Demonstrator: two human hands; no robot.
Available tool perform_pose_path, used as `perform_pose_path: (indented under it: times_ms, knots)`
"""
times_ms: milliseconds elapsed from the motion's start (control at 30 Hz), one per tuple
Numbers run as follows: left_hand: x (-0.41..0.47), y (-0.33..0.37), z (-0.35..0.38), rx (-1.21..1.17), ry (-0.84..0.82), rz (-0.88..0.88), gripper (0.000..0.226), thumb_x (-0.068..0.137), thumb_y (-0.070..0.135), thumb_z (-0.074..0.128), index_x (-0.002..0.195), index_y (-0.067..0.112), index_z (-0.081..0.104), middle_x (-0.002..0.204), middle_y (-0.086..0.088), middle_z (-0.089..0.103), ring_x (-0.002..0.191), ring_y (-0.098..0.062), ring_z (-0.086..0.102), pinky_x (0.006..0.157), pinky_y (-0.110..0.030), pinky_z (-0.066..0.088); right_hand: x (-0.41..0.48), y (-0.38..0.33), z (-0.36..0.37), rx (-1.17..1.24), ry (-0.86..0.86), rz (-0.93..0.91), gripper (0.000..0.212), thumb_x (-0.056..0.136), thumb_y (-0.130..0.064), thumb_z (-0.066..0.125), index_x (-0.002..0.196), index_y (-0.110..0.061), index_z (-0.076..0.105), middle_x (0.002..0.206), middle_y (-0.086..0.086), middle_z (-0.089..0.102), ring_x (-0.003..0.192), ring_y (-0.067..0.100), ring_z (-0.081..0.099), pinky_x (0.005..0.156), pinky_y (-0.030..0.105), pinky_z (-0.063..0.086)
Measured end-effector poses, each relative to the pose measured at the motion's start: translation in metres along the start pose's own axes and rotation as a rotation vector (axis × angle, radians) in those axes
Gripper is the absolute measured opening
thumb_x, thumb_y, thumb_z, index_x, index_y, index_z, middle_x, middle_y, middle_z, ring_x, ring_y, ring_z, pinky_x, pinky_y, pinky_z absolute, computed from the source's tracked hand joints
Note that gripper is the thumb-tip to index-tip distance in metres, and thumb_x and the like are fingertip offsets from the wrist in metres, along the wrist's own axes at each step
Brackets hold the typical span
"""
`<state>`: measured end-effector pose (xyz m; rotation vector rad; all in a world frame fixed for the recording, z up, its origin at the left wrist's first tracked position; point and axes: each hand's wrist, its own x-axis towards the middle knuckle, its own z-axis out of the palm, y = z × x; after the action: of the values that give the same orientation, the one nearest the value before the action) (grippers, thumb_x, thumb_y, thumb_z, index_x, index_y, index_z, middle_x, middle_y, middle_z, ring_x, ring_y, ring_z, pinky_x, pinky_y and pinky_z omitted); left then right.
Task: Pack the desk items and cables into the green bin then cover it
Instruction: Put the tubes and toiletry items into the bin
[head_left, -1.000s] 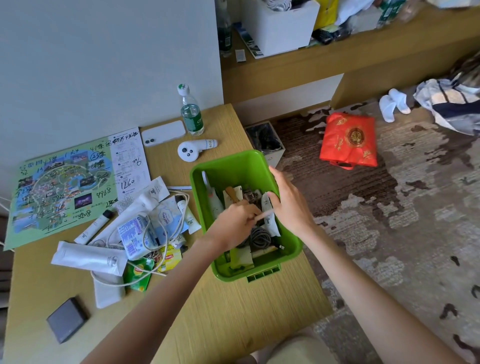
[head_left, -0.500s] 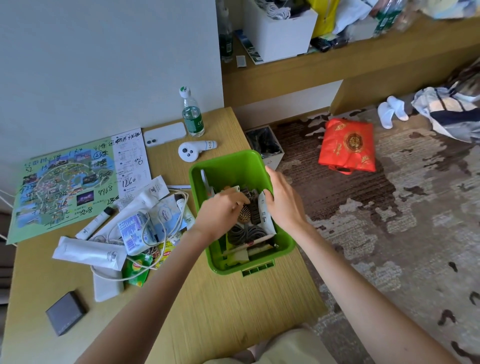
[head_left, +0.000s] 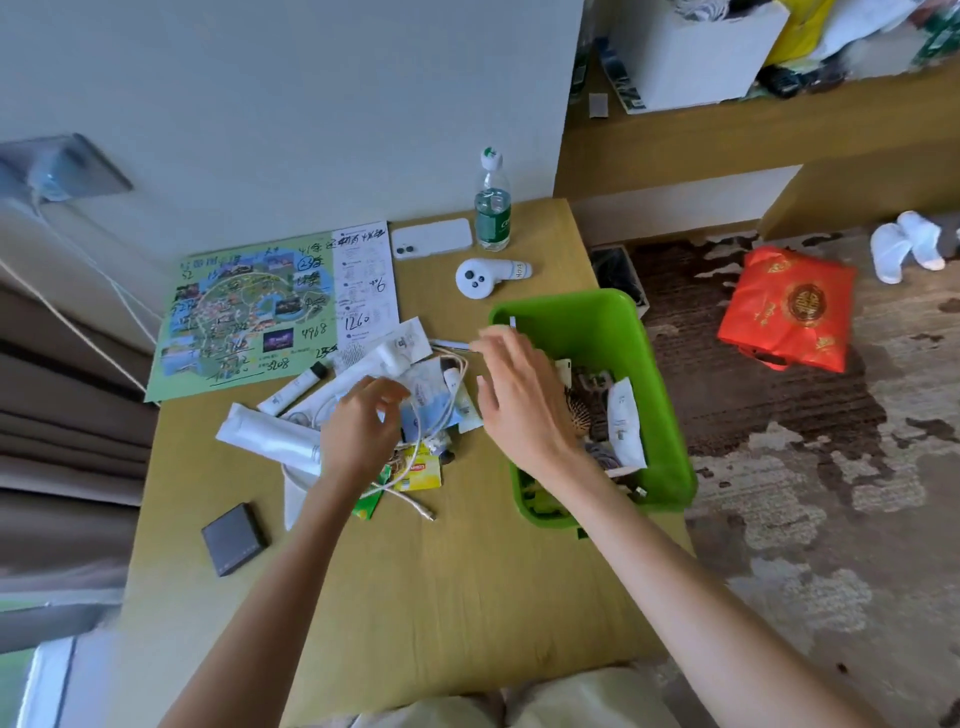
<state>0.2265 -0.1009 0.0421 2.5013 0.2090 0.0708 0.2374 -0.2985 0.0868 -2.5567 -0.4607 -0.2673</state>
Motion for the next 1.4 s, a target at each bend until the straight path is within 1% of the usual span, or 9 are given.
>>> perform_pose_path:
  times_ms: [200,267,367,533,667,867,1133,1333,1400]
  knots:
    - [-0.029,-0.087,-0.004,0.036,-0.126,-0.014,0.017,0.088,0.007,0.061,0.100,0.017,0.068,0.103,0.001,0.060,0.098,-0.022,0.060,0.067,-0.034,0.049,-0.005,-0.045,0.064,0.059,-0.201,-0.038,0.020,0.085,0.003,0.059,0.101,-0.007,0.063,0.107,0.005,0.059,0.093,0.024,0.057,0.074,0.037,0.050]
    - [-0.037,-0.105,-0.002,0.053,-0.156,0.023,0.018,0.087,0.010,0.065,0.105,0.016,0.065,0.107,-0.001,0.057,0.101,-0.023,0.057,0.066,-0.034,0.048,-0.016,-0.046,0.093,0.029,-0.283,0.044,0.016,0.087,0.002,0.057,0.098,-0.008,0.061,0.102,0.004,0.056,0.088,0.023,0.057,0.068,0.035,0.050]
    - [-0.044,-0.123,0.000,0.080,-0.173,0.087,0.023,0.084,0.014,0.070,0.106,0.014,0.061,0.107,-0.002,0.056,0.100,-0.024,0.055,0.066,-0.035,0.048,-0.032,-0.041,0.130,0.057,-0.360,0.282,0.017,0.086,0.006,0.054,0.100,-0.004,0.053,0.113,0.010,0.051,0.101,0.027,0.054,0.079,0.040,0.051]
    - [-0.049,-0.131,0.001,0.121,-0.227,0.263,0.022,0.081,0.011,0.072,0.102,0.011,0.065,0.100,-0.005,0.060,0.094,-0.028,0.057,0.067,-0.039,0.050,-0.041,-0.034,0.156,0.049,-0.297,0.550,0.032,0.084,-0.005,0.067,0.107,-0.004,0.045,0.111,0.012,0.049,0.090,0.026,0.056,0.073,0.042,0.053]
    - [-0.050,-0.126,0.004,0.097,-0.240,0.364,0.021,0.082,0.008,0.072,0.102,0.010,0.066,0.100,-0.006,0.061,0.088,-0.028,0.056,0.067,-0.038,0.049,-0.035,-0.034,0.160,0.070,-0.216,0.661,0.023,0.085,-0.005,0.066,0.101,-0.005,0.049,0.103,0.009,0.056,0.086,0.025,0.059,0.068,0.042,0.053]
    - [-0.049,-0.118,0.015,0.179,-0.289,0.529,0.031,0.080,0.002,0.069,0.109,0.013,0.070,0.104,-0.006,0.064,0.096,-0.028,0.060,0.073,-0.039,0.051,-0.049,-0.029,0.149,0.087,-0.161,0.687,0.011,0.085,-0.001,0.064,0.092,-0.007,0.059,0.095,0.005,0.061,0.084,0.023,0.059,0.064,0.033,0.044]
    - [-0.045,-0.126,0.026,0.354,-0.402,0.524,0.045,0.094,0.017,0.050,0.139,0.024,0.049,0.136,0.002,0.050,0.119,-0.021,0.047,0.095,-0.034,0.041,-0.066,-0.041,0.109,0.103,-0.033,0.603,0.013,0.085,-0.008,0.069,0.098,-0.010,0.069,0.095,0.003,0.063,0.082,0.016,0.057,0.068,0.023,0.042]
    - [-0.043,-0.100,0.013,0.081,-0.257,0.499,0.029,0.095,0.031,0.053,0.119,0.016,0.060,0.111,0.000,0.059,0.091,-0.021,0.063,0.061,-0.032,0.048,-0.059,-0.053,0.075,0.136,0.017,0.503,0.014,0.086,-0.020,0.071,0.093,-0.009,0.073,0.086,0.007,0.067,0.075,0.020,0.063,0.069,0.040,0.055]
    - [-0.041,-0.085,0.009,-0.060,-0.255,0.509,0.038,0.093,0.044,0.055,0.120,0.017,0.056,0.108,0.004,0.056,0.091,-0.014,0.061,0.060,-0.032,0.050,-0.054,-0.058,0.071,0.145,0.019,0.468,0.016,0.087,-0.025,0.070,0.093,-0.010,0.072,0.085,0.005,0.066,0.074,0.019,0.063,0.069,0.040,0.054]
